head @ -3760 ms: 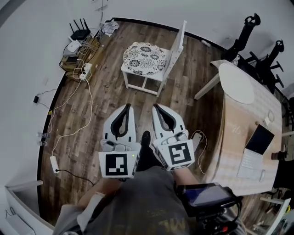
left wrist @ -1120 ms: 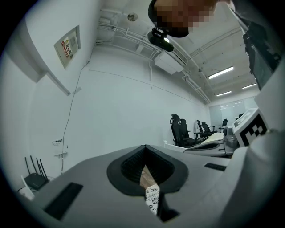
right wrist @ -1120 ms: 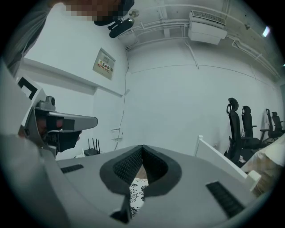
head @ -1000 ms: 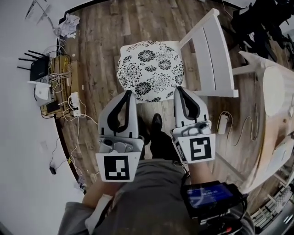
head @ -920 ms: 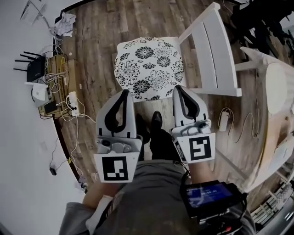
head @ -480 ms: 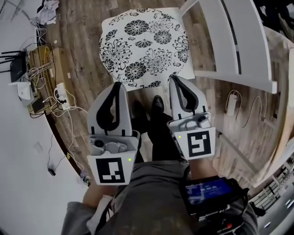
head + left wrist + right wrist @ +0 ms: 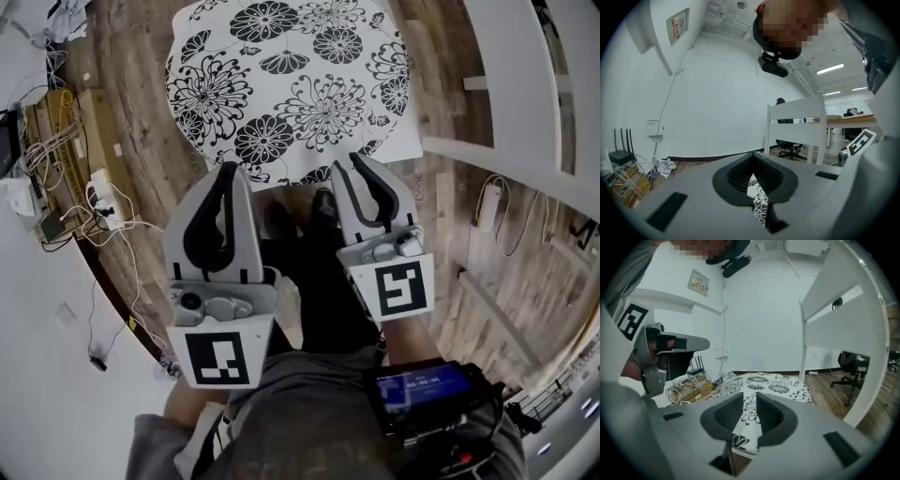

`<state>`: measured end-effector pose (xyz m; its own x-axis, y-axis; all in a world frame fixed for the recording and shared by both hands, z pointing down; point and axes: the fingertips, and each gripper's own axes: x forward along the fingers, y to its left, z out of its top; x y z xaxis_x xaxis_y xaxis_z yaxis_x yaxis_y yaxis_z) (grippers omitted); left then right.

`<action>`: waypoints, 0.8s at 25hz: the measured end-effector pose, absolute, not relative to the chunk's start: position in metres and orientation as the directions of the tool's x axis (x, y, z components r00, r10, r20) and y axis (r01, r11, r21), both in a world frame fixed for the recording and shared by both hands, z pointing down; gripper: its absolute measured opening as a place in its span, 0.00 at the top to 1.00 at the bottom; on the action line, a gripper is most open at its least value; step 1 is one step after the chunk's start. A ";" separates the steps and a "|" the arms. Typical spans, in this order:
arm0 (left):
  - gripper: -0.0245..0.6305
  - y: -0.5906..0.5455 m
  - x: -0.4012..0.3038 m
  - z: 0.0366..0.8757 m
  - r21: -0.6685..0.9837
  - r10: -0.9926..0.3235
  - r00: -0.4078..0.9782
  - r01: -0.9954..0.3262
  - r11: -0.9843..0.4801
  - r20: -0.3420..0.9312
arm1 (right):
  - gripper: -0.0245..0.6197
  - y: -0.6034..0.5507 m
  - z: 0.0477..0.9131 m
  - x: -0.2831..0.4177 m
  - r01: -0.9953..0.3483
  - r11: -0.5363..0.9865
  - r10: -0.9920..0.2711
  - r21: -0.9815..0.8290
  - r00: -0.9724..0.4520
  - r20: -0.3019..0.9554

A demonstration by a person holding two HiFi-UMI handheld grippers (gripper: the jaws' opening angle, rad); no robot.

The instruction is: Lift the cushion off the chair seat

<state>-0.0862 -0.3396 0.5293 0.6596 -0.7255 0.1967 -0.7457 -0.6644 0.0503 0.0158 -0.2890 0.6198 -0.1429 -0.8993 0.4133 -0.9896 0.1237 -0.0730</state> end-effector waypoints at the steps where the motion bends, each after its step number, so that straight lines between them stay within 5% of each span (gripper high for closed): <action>1: 0.95 -0.341 -0.085 0.536 0.050 -0.726 0.658 -0.747 -0.663 0.199 | 0.80 -0.289 0.631 0.016 -0.989 0.128 -0.893 -0.077 -0.149 0.425; 7: 0.95 -0.345 -0.082 0.573 0.054 -0.727 0.651 -0.752 -0.657 0.216 | 0.29 -0.283 0.701 0.018 -0.989 0.145 -0.813 -0.038 -0.141 0.566; 10: 0.95 -0.346 -0.081 0.583 0.055 -0.726 0.650 -0.753 -0.656 0.224 | 0.22 -0.280 0.732 0.016 -0.989 0.143 -0.763 -0.046 -0.140 0.631; 15: 0.95 -0.349 -0.082 0.583 0.057 -0.735 0.640 -0.762 -0.645 0.225 | 0.24 -0.284 0.746 0.016 -0.988 0.150 -0.745 -0.039 -0.139 0.652; 16: 0.95 -0.349 -0.084 0.582 0.057 -0.738 0.636 -0.765 -0.641 0.225 | 0.30 -0.285 0.744 0.016 -0.988 0.153 -0.747 -0.035 -0.139 0.650; 18: 0.95 -0.352 -0.088 0.579 0.058 -0.744 0.627 -0.772 -0.633 0.229 | 0.61 -0.286 0.741 0.013 -0.987 0.160 -0.748 -0.030 -0.141 0.649; 20: 0.95 -0.355 -0.090 0.575 0.057 -0.748 0.622 -0.776 -0.628 0.231 | 0.73 -0.288 0.738 0.010 -0.986 0.165 -0.746 -0.029 -0.144 0.650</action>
<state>-0.0901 -0.3552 0.5746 0.6220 -0.7481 0.2310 -0.7762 -0.6279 0.0568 0.0104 -0.2884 0.7381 -0.1442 -0.7463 0.6498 -0.9858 0.1653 -0.0290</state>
